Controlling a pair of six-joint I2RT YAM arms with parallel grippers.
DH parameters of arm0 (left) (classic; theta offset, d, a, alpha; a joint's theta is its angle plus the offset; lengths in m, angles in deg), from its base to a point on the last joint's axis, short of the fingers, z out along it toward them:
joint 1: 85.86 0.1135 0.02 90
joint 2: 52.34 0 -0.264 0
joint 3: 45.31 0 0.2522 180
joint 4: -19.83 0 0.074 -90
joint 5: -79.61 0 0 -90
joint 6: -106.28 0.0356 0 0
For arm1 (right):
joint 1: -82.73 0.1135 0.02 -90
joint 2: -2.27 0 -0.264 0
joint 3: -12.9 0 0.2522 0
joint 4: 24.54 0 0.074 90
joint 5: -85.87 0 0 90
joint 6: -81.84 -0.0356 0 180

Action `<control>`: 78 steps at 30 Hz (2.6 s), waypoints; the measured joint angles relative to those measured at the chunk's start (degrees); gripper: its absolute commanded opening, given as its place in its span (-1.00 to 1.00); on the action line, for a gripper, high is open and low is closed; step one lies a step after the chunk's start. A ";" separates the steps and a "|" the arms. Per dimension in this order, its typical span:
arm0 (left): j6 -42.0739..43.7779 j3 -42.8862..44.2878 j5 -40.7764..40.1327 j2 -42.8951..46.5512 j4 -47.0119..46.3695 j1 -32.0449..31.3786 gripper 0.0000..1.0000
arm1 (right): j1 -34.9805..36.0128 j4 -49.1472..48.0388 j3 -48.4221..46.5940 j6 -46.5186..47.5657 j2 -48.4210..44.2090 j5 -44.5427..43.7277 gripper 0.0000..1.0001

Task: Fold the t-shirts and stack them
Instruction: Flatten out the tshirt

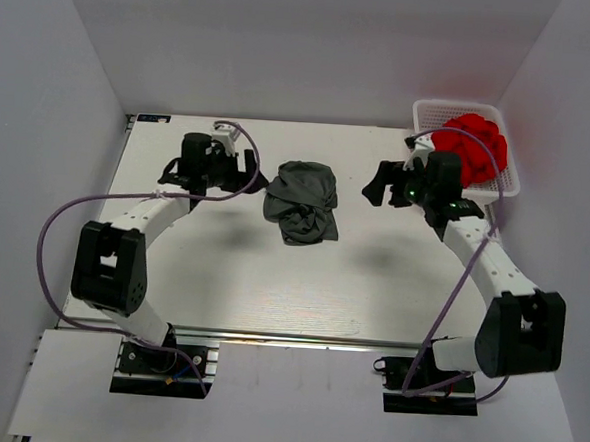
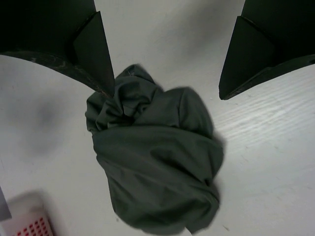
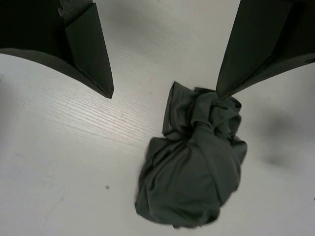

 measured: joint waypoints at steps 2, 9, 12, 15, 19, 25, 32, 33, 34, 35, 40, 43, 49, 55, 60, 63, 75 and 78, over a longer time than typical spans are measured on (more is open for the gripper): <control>0.13 0.02 1.20 -2.78 0.79 -1.81 0.89 | 1.49 1.29 -0.76 0.28 3.80 -2.16 0.81; 1.22 4.09 0.55 -11.58 4.42 -8.66 0.78 | 6.21 4.79 -2.03 -0.09 10.12 -3.23 0.81; 1.84 7.02 -3.32 -14.69 7.54 -10.75 0.76 | 8.81 5.62 -4.15 0.17 13.64 -4.22 0.78; 1.81 11.08 -7.23 -16.92 10.36 -10.93 0.71 | 11.96 6.25 -3.65 1.05 15.37 -6.97 0.78; 0.59 15.80 -10.21 -18.75 10.86 -9.64 0.64 | 15.37 6.29 -3.23 1.84 16.24 -11.28 0.68; 0.52 24.28 -12.79 -24.61 12.37 -9.09 0.67 | 17.51 5.55 -3.21 2.47 20.11 -15.93 0.65; 0.07 24.28 -15.10 -27.87 16.35 -9.25 0.76 | 17.81 2.80 -2.93 1.64 22.91 -16.72 0.59; -0.37 24.04 -15.76 -27.93 16.90 -9.25 0.76 | 17.81 2.40 -2.89 1.40 23.12 -16.70 0.59; -0.74 23.54 -16.52 -27.87 17.11 -9.25 0.79 | 17.81 1.86 -2.80 1.27 23.23 -16.65 0.59; -1.07 22.91 -16.90 -27.71 16.94 -9.18 0.79 | 17.81 1.22 -2.58 1.14 23.28 -16.63 0.59; -2.25 19.93 -17.70 -27.54 16.20 -8.85 0.79 | 18.03 -0.13 -1.79 1.20 23.89 -15.87 0.56; -2.78 19.96 -16.68 -27.58 15.34 -8.63 0.67 | 18.18 -0.59 -1.64 1.33 24.74 -15.34 0.52; -4.57 21.68 -13.31 -29.83 12.66 -8.07 0.03 | 18.47 -2.01 0.52 1.20 25.07 -14.40 0.42; -5.46 22.23 -10.71 -31.45 10.84 -7.56 -1.00 | 18.93 -4.52 0.83 1.05 26.58 -13.60 0.30; -5.27 22.95 -9.40 -31.52 8.87 -7.17 -1.00 | 19.37 -6.86 1.18 0.13 27.30 -13.49 -0.16; -5.22 22.45 -8.85 -30.97 7.28 -7.10 -1.00 | 19.58 -7.76 1.18 -0.50 28.06 -13.49 -0.84; -1.77 21.86 -12.74 -20.76 9.25 -7.13 -1.00 | 19.41 -7.17 2.05 -6.88 23.39 -30.38 -1.00; -0.92 21.86 -16.48 -16.85 11.04 -7.13 -1.00 | 18.62 -5.09 1.77 -7.80 18.58 -38.38 -1.00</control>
